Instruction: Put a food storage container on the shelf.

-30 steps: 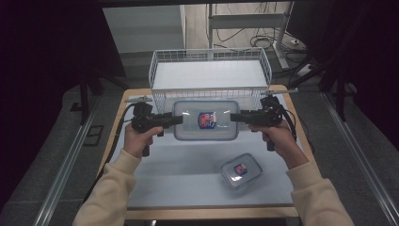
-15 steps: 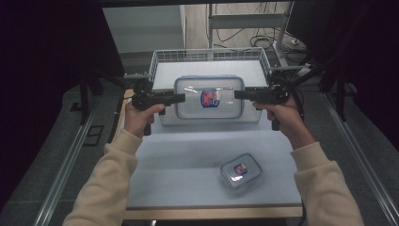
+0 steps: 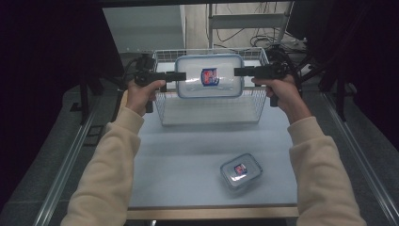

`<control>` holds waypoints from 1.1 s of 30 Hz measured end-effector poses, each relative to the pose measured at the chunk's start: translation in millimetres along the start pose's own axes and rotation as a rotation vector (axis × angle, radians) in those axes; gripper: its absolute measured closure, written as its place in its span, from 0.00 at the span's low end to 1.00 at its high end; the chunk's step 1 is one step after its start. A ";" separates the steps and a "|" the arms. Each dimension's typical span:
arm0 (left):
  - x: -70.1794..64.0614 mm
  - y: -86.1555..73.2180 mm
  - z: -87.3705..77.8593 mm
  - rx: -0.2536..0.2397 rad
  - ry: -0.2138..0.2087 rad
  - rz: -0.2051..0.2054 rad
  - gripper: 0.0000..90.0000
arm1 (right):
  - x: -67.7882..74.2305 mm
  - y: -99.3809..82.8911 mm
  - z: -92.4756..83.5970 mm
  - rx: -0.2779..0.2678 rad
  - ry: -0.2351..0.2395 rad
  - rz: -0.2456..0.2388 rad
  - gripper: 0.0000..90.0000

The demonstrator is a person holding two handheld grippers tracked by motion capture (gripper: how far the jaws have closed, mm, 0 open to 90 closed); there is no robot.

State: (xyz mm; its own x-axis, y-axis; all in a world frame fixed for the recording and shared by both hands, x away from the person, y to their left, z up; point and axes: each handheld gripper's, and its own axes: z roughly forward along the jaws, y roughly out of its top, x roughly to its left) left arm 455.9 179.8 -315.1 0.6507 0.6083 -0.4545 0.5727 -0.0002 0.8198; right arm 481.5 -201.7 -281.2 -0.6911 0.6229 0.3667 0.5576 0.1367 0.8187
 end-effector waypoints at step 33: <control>62.3 28.2 43.9 -0.030 0.004 -0.268 0.50 | -51.6 29.1 51.0 -0.011 -0.115 0.205 0.50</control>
State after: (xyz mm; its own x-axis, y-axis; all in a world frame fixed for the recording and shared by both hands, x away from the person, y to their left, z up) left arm 534.5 182.8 -335.6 0.4759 0.5868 -0.6551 0.7090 0.1847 0.6806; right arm 556.8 -190.6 -298.8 -0.5065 0.7208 0.4732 0.6754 -0.0095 0.7374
